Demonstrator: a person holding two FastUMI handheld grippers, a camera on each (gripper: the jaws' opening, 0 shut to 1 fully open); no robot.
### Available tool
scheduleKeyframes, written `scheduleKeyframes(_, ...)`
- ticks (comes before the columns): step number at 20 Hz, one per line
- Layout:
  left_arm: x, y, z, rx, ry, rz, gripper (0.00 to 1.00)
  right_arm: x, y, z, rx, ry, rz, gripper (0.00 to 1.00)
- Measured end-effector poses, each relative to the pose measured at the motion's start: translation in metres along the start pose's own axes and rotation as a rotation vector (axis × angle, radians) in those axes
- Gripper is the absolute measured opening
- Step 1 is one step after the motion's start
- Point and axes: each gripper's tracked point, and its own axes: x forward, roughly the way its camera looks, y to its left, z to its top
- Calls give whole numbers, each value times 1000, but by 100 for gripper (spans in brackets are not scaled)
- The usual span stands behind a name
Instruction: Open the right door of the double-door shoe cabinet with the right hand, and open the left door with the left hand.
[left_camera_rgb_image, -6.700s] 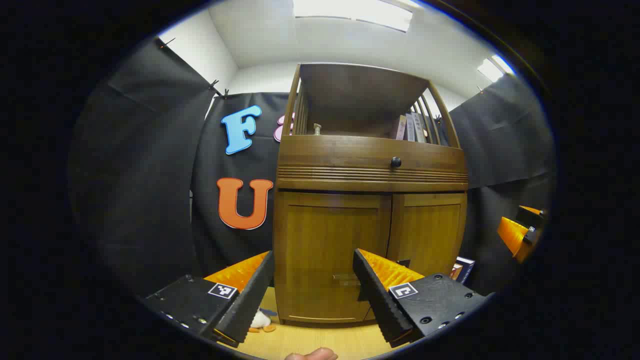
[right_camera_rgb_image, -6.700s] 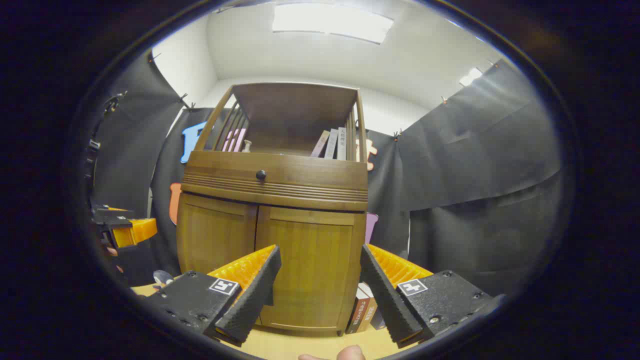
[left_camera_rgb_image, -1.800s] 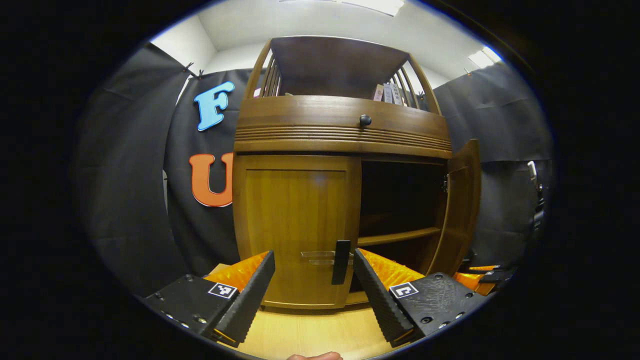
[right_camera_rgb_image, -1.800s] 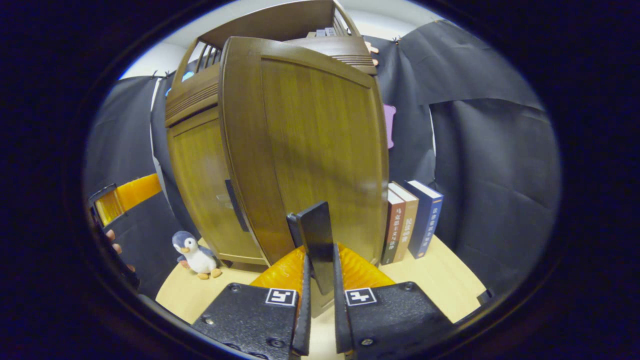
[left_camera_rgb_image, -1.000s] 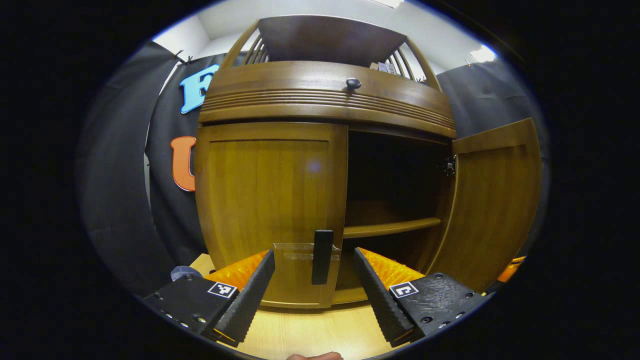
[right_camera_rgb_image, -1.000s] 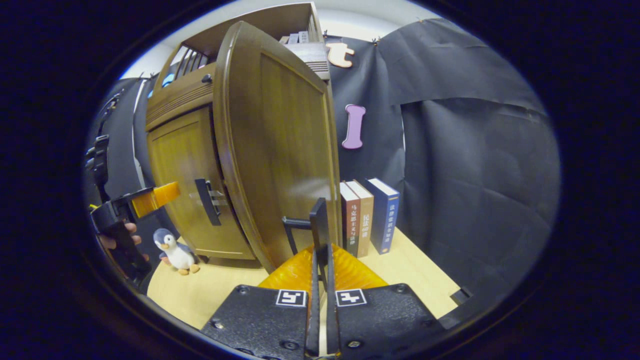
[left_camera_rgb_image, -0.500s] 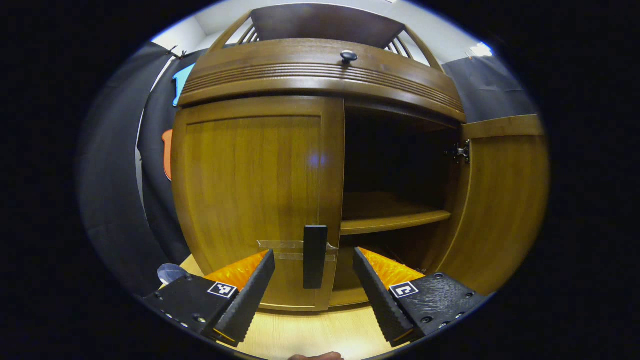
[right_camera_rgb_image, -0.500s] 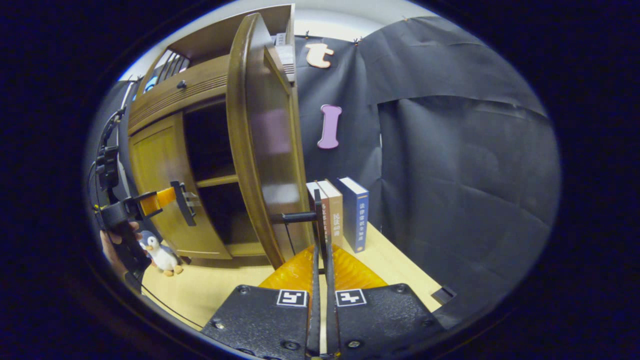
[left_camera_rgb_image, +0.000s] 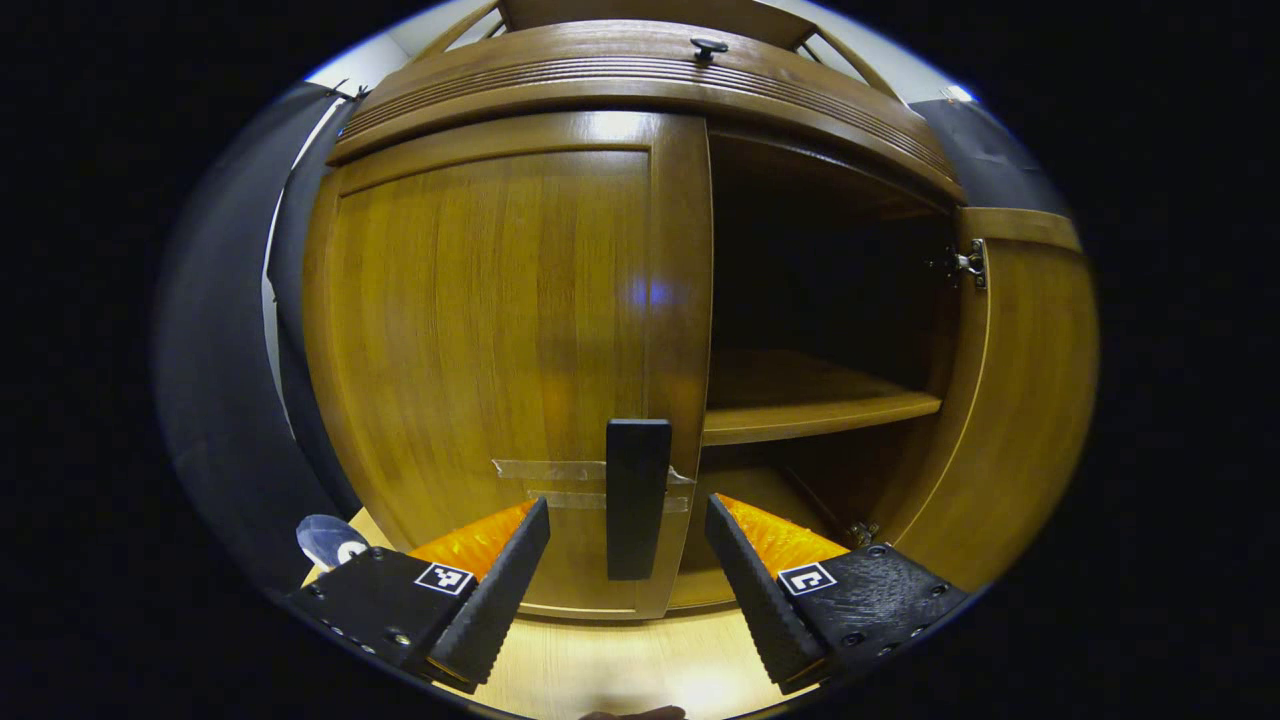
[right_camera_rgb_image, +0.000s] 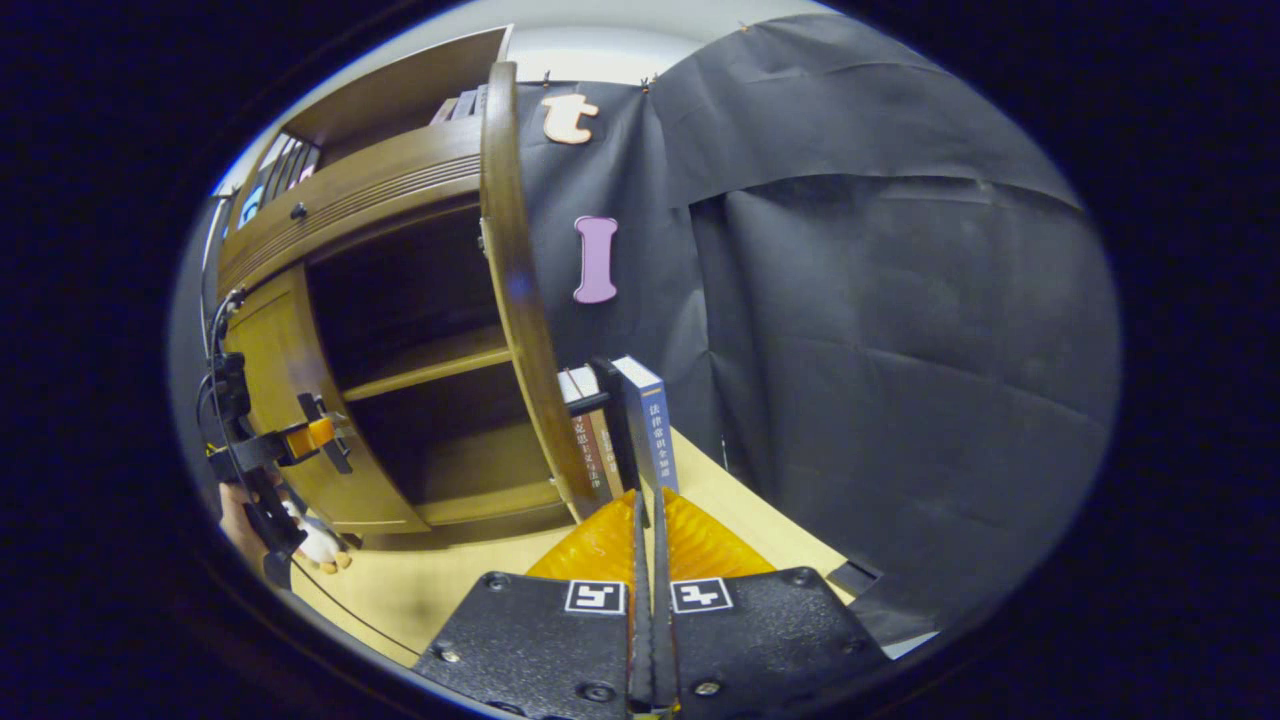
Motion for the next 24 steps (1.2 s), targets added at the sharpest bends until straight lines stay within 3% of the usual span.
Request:
scheduleKeyframes(1, 2, 1, 0, 3, -2, 3, 95, -2, -1, 0, 3, -5, 2, 0)
scheduleKeyframes(2, 4, 2, -1, 8, -3, 5, 95, -6, 2, 1, 5, -11, 7, 4)
scheduleKeyframes(5, 14, 2, -5, 18, 9, -7, 95, -13, 8, 4, 3, -31, 30, 4)
scheduleKeyframes(6, 17, 2, -7, 21, 13, -8, 100, -15, 12, 6, 1, -39, 44, 4)
scheduleKeyframes(7, 22, 1, -7, 24, 8, -13, 93, -18, 17, 7, -2, -46, 62, 4)
scheduleKeyframes(8, 26, 1, -10, 30, 15, -21, 93, -20, 21, 8, -9, -53, 77, 4)
scheduleKeyframes(9, 29, 1, -11, 36, 22, -16, 99, -24, 26, 10, -16, -62, 95, 4)
scheduleKeyframes(10, 31, 3, -12, 41, 23, -13, 72, -26, 30, 11, -26, -72, 108, 4)
scheduleKeyframes(11, 33, 5, -11, 42, 16, -9, 77, -29, 33, 13, -33, -82, 116, 4)
scheduleKeyframes(13, 39, 4, -8, 40, 6, -17, 77, -34, 39, 15, -51, -95, 126, 4)
scheduleKeyframes(16, 42, -1, -9, 31, 2, -52, 44, -32, 48, 17, -78, -105, 127, 4)
scheduleKeyframes(17, 42, -2, -8, 38, -7, -60, 40, -31, 50, 17, -83, -106, 131, 5)
scheduleKeyframes(19, 43, -6, -9, 34, -2, -81, 51, -30, 60, 18, -91, -105, 149, 7)
scheduleKeyframes(21, 42, -5, -9, 38, -3, -81, 34, -30, 67, 18, -107, -104, 162, 10)
scheduleKeyframes(24, 40, -5, -9, 40, -4, -81, 29, -27, 76, 16, -123, -99, 188, 21)
